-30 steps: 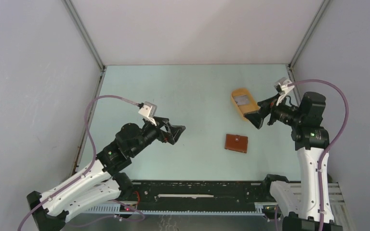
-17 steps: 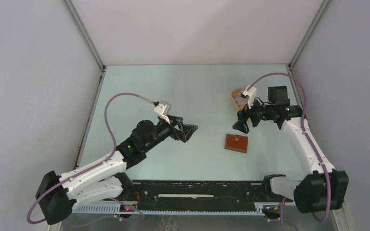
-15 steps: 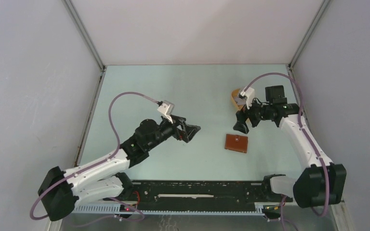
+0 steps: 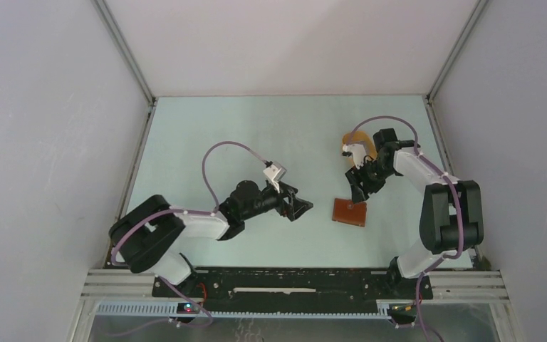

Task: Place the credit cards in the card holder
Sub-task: Move the card holder to the center of the board.

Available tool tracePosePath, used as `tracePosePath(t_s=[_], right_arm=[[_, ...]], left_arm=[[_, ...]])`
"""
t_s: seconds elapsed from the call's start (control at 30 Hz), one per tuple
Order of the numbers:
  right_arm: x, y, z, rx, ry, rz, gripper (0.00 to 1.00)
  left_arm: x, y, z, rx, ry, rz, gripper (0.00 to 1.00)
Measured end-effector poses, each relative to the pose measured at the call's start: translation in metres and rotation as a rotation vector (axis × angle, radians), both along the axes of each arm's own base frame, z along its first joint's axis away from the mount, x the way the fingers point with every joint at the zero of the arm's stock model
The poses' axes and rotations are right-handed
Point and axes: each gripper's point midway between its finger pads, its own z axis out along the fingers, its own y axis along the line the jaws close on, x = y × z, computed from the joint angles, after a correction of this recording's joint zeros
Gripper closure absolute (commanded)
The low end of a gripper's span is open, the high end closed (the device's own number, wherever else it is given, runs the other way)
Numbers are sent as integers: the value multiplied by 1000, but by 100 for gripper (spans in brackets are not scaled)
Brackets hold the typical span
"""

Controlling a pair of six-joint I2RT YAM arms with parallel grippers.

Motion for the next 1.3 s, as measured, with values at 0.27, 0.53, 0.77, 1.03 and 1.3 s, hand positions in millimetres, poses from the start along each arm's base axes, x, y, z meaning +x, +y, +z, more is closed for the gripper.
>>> tracePosePath(t_s=[0.27, 0.53, 0.77, 1.03, 1.3], right_arm=[[-8, -9, -19, -54, 78, -1, 42], [-14, -12, -32, -73, 137, 2, 56], [-21, -10, -36, -71, 180, 3, 82], [-40, 24, -33, -9, 250, 52, 85], [-67, 67, -28, 53, 318, 187, 65]], left_arm=[[0, -12, -11, -53, -16, -59, 13], [0, -14, -2, -87, -47, -66, 15], [0, -14, -7, -80, -38, -69, 16], [-2, -16, -9, -76, -35, -73, 16], [-5, -13, -12, -77, -37, -68, 19]])
